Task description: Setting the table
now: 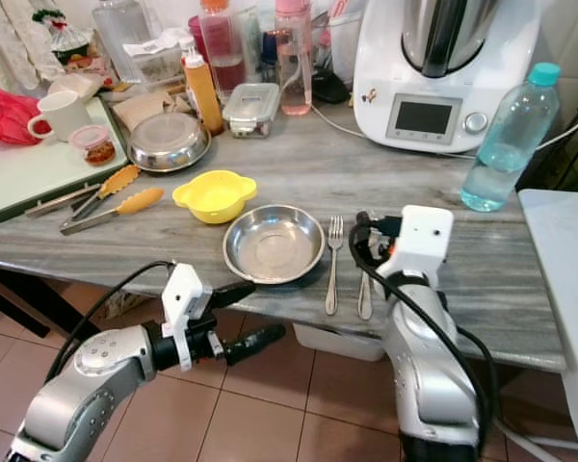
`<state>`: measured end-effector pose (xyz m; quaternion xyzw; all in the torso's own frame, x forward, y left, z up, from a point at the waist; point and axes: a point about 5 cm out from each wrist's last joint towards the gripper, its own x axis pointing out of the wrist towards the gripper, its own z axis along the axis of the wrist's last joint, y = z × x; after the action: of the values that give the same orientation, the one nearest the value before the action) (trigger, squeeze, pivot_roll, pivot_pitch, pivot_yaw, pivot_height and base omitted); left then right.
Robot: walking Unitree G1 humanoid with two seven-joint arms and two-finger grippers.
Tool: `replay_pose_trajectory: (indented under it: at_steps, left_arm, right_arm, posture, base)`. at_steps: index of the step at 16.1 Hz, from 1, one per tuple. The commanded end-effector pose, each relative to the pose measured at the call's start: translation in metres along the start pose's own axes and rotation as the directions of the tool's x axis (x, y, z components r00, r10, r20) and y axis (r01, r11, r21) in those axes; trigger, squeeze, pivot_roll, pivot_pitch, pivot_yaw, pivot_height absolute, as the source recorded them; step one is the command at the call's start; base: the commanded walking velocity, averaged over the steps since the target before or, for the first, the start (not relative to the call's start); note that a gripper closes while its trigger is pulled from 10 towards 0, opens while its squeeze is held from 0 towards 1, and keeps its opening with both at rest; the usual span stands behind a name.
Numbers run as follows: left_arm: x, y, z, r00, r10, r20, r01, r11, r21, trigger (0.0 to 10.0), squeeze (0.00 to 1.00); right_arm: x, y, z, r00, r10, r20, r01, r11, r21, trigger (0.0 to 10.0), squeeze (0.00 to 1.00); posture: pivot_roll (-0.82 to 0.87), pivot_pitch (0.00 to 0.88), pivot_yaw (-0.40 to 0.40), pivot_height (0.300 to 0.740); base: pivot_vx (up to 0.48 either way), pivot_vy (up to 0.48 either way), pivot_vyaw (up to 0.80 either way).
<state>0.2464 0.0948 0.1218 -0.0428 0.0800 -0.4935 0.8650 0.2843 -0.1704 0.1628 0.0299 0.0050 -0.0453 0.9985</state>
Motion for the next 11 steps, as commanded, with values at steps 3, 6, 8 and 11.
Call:
replay_pose_trajectory:
  at_steps: [3,6,8,11]
  left_arm:
    - [0.000,0.026,0.013,0.985,0.158,0.070,-0.161,0.986,0.033,10.0,0.00]
    - [-0.003,0.050,0.025,0.911,0.369,0.186,-0.392,0.913,0.109,10.0,0.00]
    - [-0.003,0.049,0.023,0.901,0.387,0.198,-0.411,0.906,0.099,10.0,0.00]
    - [-0.009,0.051,0.014,0.864,0.463,0.198,-0.487,0.868,0.096,10.0,0.00]
  right_arm:
    - [-0.020,-0.019,0.005,0.996,-0.021,0.090,0.029,0.995,-0.096,10.0,1.00]
    - [-0.038,-0.026,-0.008,0.997,-0.009,0.080,0.022,0.986,-0.168,10.0,1.00]
    - [-0.044,-0.026,-0.013,0.997,-0.008,0.071,0.020,0.984,-0.180,10.0,1.00]
    - [-0.052,-0.028,-0.020,0.998,-0.027,0.054,0.038,0.979,-0.201,10.0,1.00]
  posture:
    - [-0.15,0.043,0.087,0.740]
    - [-0.15,0.031,0.087,0.740]
    - [-0.15,0.022,0.087,0.740]
    - [-0.15,0.022,0.086,0.740]
  base:
    - [0.000,0.000,0.00]
    - [0.000,0.000,0.00]
    - [0.000,0.000,0.00]
    - [0.000,0.000,0.00]
